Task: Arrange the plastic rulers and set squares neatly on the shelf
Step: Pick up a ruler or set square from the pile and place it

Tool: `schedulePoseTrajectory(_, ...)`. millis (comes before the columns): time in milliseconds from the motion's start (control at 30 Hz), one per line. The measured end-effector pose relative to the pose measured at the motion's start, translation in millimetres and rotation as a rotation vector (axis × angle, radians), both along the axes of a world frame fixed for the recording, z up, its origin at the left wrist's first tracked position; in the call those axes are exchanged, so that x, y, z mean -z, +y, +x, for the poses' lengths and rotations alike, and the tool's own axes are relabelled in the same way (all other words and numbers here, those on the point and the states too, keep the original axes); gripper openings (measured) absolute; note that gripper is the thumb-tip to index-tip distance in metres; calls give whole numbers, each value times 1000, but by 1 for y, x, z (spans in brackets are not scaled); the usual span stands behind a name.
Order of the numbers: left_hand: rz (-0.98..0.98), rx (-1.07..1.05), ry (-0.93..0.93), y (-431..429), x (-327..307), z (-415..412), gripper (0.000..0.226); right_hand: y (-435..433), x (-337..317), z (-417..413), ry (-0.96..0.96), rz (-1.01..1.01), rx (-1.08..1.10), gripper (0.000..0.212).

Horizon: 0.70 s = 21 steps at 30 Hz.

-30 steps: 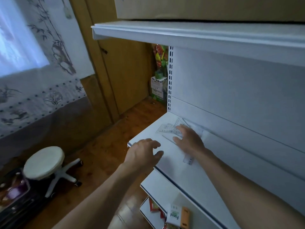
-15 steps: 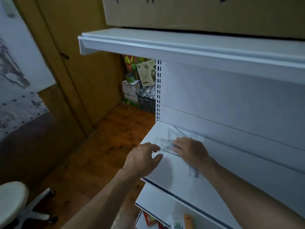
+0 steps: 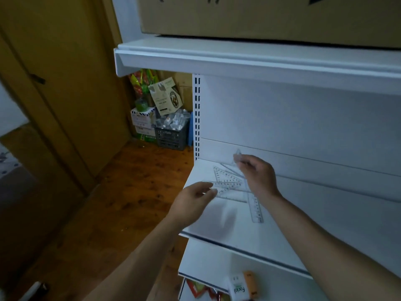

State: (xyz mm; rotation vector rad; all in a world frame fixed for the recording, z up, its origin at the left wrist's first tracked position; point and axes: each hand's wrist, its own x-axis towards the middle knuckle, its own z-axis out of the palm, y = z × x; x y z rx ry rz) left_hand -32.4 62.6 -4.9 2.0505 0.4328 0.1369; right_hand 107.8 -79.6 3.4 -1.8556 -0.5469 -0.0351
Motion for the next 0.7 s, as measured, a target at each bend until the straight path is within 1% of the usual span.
schedulePoseTrajectory(33,-160,0,-15,-2,-5,1,45,-1,-2,-8,-98,-34,-21,21)
schedulePoseTrajectory(100,-463,-5,-21,-9,-14,4,47,-3,-1,-21,-380,-136,-28,23)
schedulePoseTrajectory(133,-575,-7,-11,-13,-18,5,48,-4,0,-25,-469,-170,-27,22)
schedulePoseTrajectory(167,-660,-6,-1,-16,-19,6,49,-6,-1,-30,-482,-186,-28,21)
schedulePoseTrajectory(200,-724,0,3,-19,-19,5,48,-8,-2,-36,-428,-182,-33,22)
schedulePoseTrajectory(233,-770,8,3,-21,-18,5,48,-11,-6,-43,-326,-163,-43,22)
schedulePoseTrajectory(300,-817,24,-1,-25,-14,3,49,-17,-13,-58,-46,-41,-61,21)
schedulePoseTrajectory(367,-779,33,-3,-31,-11,2,48,-22,-19,-68,199,174,-62,19)
schedulePoseTrajectory(433,-668,44,-23,-38,-9,1,48,-29,-23,-74,357,358,-55,14)
schedulePoseTrajectory(500,-620,70,-71,-48,-9,-1,44,-39,-25,-80,467,471,-82,11)
schedulePoseTrajectory(600,-655,98,-141,-65,-15,-4,26,-56,-26,-87,535,483,-88,11)
schedulePoseTrajectory(700,-677,92,-162,-83,-24,-3,18,-78,-27,-87,544,477,-31,8)
